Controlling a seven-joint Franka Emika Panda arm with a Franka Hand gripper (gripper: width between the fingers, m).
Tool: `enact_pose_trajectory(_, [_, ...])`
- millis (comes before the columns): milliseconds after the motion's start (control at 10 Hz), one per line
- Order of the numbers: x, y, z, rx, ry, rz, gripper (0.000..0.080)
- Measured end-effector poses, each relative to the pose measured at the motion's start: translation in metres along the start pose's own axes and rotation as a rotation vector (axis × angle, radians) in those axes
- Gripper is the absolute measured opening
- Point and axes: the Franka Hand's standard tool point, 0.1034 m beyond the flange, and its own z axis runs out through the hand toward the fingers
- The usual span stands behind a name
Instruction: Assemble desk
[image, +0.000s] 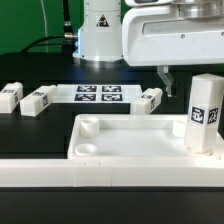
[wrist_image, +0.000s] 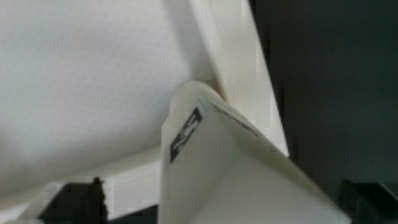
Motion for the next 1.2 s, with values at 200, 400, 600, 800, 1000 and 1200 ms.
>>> enact_pose_trajectory(200, [-0.0004, -0.0035, -0.0003, -0.021, 0.011, -0.197, 0.0649])
enact_pose_trajectory(400, [-0.0009, -0.0070, 0.0003, -0.033, 0.015, -0.398, 0.0649])
enact_pose_trajectory(600, [0.0002, -0.0056, 0.0004, -0.058, 0.015, -0.625, 0.0649])
enact_pose_trajectory(800, [0.0002, -0.0046, 0.0012, -0.062, 0.011, -0.708, 0.0405])
enact_pose_trajectory(1000, [0.0003, -0.0043, 0.0014, -0.062, 0.011, -0.704, 0.0288])
enact_pose_trajectory(1200, [0.0003, -0.0042, 0.0014, -0.061, 0.011, -0.694, 0.0289])
